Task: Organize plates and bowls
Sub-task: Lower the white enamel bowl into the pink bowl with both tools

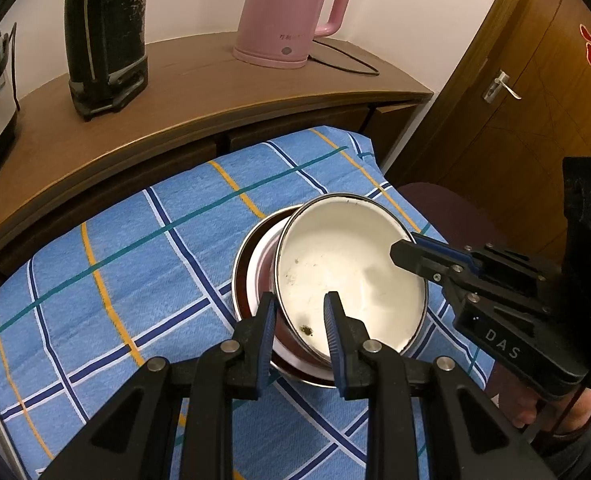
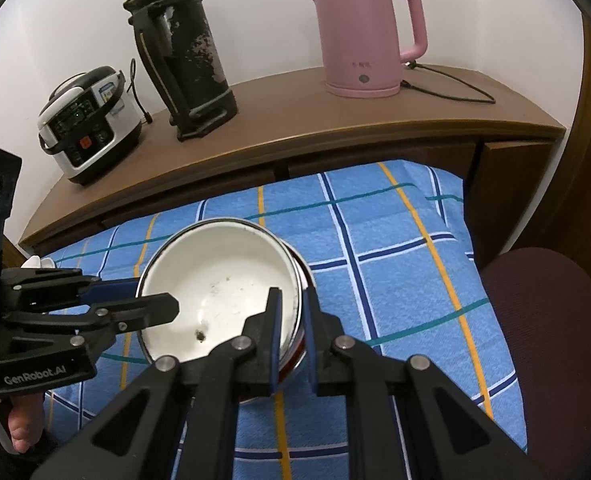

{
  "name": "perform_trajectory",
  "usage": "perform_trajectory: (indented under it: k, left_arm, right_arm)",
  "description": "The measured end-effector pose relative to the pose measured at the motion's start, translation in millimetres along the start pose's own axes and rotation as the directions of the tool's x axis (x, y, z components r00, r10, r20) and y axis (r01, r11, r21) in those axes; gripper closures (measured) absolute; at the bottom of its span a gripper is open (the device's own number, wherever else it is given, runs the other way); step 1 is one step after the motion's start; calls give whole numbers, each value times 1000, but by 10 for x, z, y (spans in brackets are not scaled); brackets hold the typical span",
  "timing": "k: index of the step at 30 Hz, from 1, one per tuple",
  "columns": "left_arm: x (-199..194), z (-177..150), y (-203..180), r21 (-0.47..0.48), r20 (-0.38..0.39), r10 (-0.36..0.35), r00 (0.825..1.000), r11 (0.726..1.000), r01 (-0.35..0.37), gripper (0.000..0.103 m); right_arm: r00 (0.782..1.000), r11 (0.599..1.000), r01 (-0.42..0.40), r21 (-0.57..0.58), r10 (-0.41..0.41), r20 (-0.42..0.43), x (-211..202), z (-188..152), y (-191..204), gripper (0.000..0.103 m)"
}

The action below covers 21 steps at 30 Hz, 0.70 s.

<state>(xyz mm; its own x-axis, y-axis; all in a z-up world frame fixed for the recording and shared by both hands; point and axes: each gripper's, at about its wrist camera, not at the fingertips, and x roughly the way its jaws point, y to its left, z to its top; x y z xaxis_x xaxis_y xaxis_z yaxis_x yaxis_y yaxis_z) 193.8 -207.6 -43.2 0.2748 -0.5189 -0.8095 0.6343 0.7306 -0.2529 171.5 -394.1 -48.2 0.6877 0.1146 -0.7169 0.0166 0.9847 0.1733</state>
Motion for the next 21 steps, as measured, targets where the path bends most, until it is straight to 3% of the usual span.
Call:
perform_trajectory:
  k: [10,14,21]
  left_arm:
    - [21,-1,-36,12,13,4,1000,1000,-4,76]
    - [36,-9,-61,39,38,39,999,998,-41,76]
    - [42,18,-14,33,38,22,999,999,-24,76]
  right_arm:
    - [1000,1000,3,-1,-3,5,-9,-1,-12,92]
    - [1000,1000,-1,-7,1,9,-18,-22,-3,92]
    - [1000,1000,5,-14,-5,11,-22,-32,7,92]
